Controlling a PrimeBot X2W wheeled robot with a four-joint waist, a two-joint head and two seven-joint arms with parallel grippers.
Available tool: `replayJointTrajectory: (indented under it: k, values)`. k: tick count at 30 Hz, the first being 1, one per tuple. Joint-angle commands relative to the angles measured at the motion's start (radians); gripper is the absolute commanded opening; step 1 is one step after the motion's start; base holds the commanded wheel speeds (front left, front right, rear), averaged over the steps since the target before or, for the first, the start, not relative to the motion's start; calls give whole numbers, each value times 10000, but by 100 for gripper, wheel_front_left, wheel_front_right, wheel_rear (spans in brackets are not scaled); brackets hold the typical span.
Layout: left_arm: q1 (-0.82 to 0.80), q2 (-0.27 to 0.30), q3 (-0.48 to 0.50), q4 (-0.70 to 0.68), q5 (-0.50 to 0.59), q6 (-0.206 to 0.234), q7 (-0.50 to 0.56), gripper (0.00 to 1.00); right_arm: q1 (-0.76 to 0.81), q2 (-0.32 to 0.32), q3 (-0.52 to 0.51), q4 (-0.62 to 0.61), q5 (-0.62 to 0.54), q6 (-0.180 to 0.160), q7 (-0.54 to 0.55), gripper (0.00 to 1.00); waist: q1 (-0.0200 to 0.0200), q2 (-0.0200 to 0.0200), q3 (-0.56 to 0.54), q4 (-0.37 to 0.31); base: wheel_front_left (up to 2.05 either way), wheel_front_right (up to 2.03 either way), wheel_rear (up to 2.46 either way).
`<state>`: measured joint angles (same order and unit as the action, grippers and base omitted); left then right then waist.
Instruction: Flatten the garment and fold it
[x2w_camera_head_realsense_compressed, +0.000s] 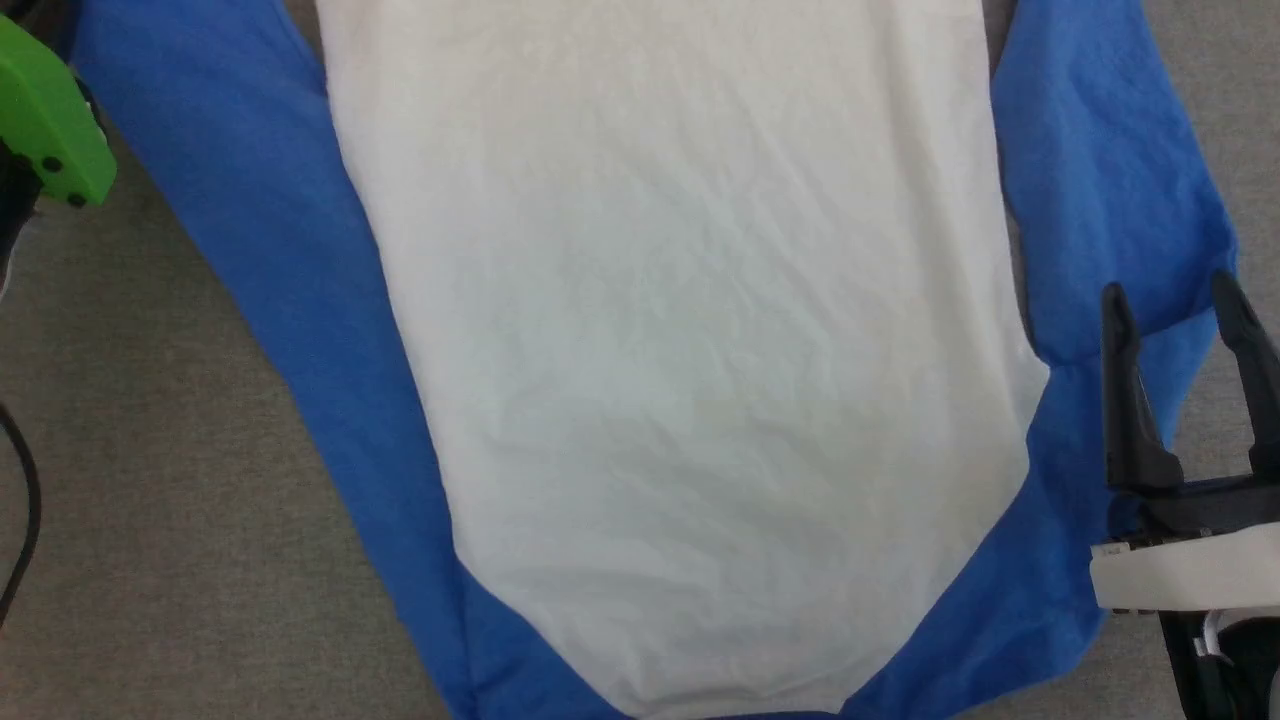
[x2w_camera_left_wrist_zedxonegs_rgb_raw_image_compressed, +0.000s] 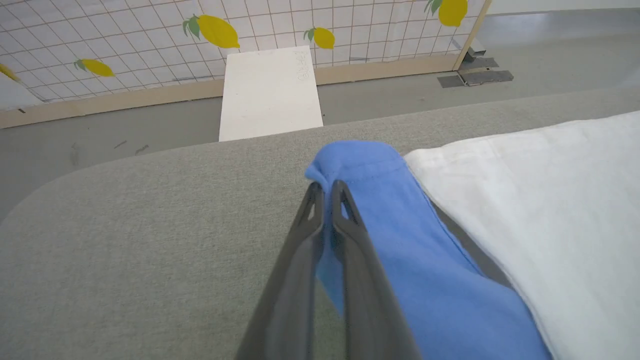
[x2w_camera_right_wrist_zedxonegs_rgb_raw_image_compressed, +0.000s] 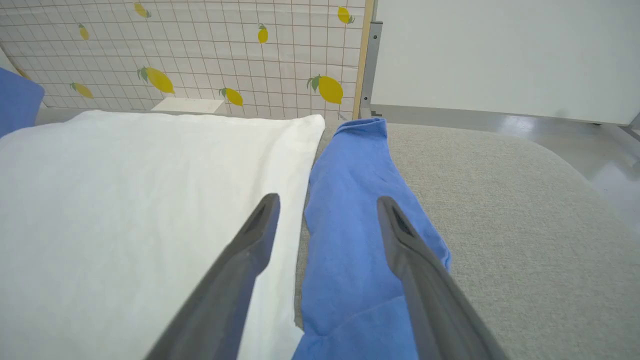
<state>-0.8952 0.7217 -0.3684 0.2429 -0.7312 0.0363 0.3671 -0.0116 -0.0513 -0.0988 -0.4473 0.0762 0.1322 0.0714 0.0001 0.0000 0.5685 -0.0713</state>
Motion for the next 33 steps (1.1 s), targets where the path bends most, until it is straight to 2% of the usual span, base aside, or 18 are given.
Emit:
replayJointTrajectory:
  k: [1, 12, 23, 28, 33]
  values:
    - [305, 133, 205, -160, -158, 101, -242, 0, 152, 11, -19, 51, 93, -15, 6, 100, -1, 0, -1337, 326, 0, 0, 0]
    - [3518, 1085, 2103, -1240, -1646, 461, -1393, 0, 1233, 11, -283, 111, 406, -15, 273, 100, -1, 0, -3354, 730, 0, 0, 0]
    - [7513, 1403, 4271, -2821, -2776, 1182, -2313, 0, 1911, 11, -454, -27, 525, -15, 512, 100, -1, 0, -4441, 1170, 0, 0, 0]
    - [8245, 1297, 4633, -3658, -3047, 1338, -2322, 0, 2076, 11, -443, -99, 572, -15, 631, 100, -1, 0, -4731, 1274, 0, 0, 0]
    - [8102, 1171, 4154, -5165, -2996, 1411, -2082, 0, 2088, 11, -815, -311, 572, -15, 696, 100, -1, 0, -4823, 1262, 0, 0, 0]
